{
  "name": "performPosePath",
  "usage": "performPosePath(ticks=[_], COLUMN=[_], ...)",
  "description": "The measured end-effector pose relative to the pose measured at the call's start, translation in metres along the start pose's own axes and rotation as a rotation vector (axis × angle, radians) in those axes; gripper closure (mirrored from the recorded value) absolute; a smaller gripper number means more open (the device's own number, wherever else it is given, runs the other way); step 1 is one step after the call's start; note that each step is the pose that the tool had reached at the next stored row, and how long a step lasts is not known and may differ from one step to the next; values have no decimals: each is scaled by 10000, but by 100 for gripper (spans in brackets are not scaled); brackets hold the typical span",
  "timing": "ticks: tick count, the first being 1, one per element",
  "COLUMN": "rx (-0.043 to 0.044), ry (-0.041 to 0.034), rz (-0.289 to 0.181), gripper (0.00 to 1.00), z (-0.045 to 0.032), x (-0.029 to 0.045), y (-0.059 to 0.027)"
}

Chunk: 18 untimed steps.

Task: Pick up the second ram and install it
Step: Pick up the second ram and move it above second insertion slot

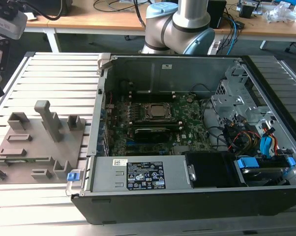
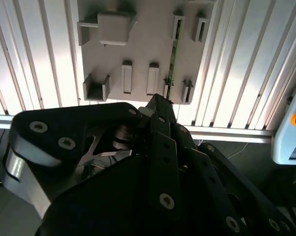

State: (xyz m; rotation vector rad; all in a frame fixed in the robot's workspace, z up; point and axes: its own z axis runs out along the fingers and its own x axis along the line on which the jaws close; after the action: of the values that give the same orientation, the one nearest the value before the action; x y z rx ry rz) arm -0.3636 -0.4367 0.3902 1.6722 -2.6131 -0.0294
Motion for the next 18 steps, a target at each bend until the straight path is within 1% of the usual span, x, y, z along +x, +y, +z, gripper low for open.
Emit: performPosePath(ticks=[2, 8, 15, 17, 18], rx=[4, 29, 47, 55, 60], ry=[7, 47, 78, 89, 98], rz=[-166, -1268, -2072, -2395, -2636], gripper=[89, 89, 89, 89, 89], z=[0, 0, 0, 0, 0], x=[0, 0, 0, 0, 0], y=[0, 0, 0, 0, 0])
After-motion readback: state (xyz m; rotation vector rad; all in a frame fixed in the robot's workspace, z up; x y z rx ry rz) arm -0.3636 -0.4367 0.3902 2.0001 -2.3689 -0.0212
